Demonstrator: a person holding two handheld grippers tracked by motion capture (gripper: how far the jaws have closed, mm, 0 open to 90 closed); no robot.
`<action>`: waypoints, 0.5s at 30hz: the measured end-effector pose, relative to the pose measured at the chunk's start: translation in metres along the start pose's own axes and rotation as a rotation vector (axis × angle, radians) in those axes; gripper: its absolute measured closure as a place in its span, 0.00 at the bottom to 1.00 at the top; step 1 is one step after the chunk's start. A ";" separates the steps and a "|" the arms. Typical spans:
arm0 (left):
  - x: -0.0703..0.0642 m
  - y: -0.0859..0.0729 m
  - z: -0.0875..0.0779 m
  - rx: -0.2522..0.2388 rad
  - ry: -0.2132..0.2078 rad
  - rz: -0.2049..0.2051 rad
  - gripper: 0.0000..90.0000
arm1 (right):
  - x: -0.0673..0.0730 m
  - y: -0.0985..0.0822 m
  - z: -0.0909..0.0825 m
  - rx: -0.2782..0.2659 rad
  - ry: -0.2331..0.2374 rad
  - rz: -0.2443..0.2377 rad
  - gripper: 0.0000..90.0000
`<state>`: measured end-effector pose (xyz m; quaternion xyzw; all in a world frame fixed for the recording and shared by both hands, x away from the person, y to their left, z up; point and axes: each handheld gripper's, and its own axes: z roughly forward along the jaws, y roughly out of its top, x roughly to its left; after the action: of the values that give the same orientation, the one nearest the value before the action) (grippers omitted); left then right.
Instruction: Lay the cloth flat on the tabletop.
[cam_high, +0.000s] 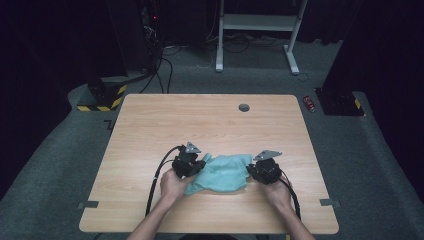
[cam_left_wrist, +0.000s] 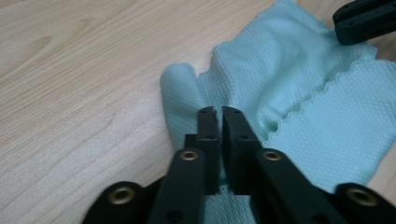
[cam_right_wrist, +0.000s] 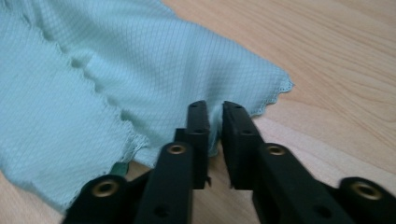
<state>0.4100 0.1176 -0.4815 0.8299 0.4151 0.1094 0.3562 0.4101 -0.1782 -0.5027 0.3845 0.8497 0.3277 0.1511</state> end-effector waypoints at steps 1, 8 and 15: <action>0.000 0.000 0.000 0.000 0.000 0.000 0.86 | 0.000 0.000 0.000 0.000 0.000 0.000 0.86; 0.013 0.010 0.015 0.014 0.078 -0.051 0.65 | -0.007 0.015 0.004 -0.030 -0.052 0.053 0.75; 0.027 0.007 0.034 0.052 0.087 -0.087 0.77 | -0.008 0.019 0.028 0.023 -0.092 0.040 0.78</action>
<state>0.4473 0.1183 -0.5042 0.8146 0.4686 0.1191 0.3204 0.4404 -0.1628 -0.5100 0.4178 0.8377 0.3028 0.1792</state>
